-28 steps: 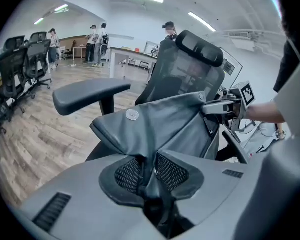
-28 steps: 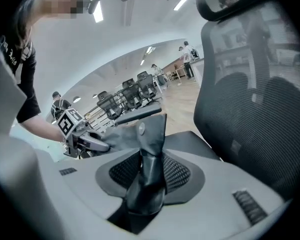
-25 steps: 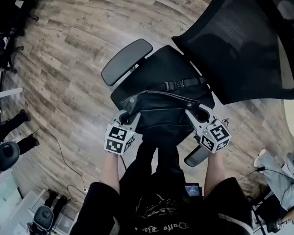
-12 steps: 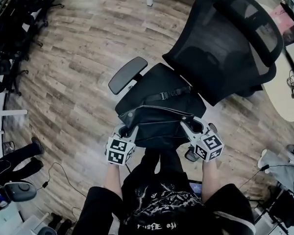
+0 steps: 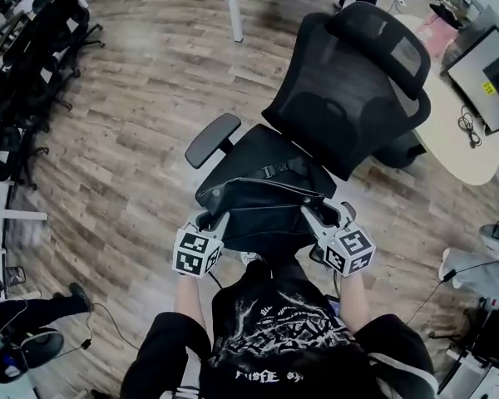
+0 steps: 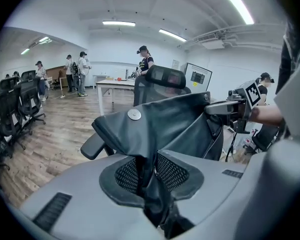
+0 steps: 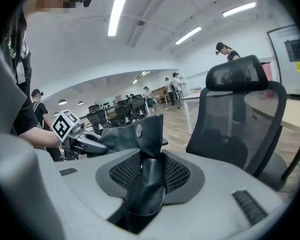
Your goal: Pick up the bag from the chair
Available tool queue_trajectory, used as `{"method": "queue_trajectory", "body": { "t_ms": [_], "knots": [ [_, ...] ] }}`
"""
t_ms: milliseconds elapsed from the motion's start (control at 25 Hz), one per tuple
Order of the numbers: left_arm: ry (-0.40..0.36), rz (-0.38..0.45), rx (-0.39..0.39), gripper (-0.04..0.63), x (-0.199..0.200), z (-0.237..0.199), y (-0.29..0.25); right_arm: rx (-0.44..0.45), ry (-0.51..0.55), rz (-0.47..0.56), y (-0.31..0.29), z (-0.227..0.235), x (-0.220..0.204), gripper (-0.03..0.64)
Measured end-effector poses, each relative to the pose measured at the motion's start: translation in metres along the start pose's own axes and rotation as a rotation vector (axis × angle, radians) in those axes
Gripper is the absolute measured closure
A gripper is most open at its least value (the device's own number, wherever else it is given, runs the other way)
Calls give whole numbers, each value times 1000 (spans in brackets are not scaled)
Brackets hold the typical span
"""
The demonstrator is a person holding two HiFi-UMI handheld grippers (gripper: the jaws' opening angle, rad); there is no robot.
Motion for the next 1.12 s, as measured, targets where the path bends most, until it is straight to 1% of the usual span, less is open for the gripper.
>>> {"method": "queue_trajectory", "body": {
  "t_ms": [120, 360, 560, 800, 1000, 1120],
  "knots": [
    [-20, 24, -10, 509, 9, 9, 16, -34, 27, 20, 15, -8, 15, 480],
    [-28, 53, -19, 509, 21, 24, 40, -70, 84, 47, 38, -18, 38, 480],
    [-52, 74, -12, 509, 35, 30, 53, -93, 104, 69, 49, -23, 54, 479],
    [-77, 94, -25, 509, 48, 33, 64, -115, 119, 91, 57, -27, 69, 479],
    [-99, 125, -15, 509, 64, 39, 74, -131, 145, 117, 65, -28, 86, 480],
    [-130, 152, 6, 508, 76, 42, 81, -127, 163, 148, 67, -27, 97, 479]
  ]
}}
Point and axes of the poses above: the fingertips, and each gripper's own axes: y backward along the fingers, z to its right, x out of its top, the point moved 7 cm from there along y, backward along the fingers, and after that the axes turned 12 degrees about y, right-handed, at the moved point
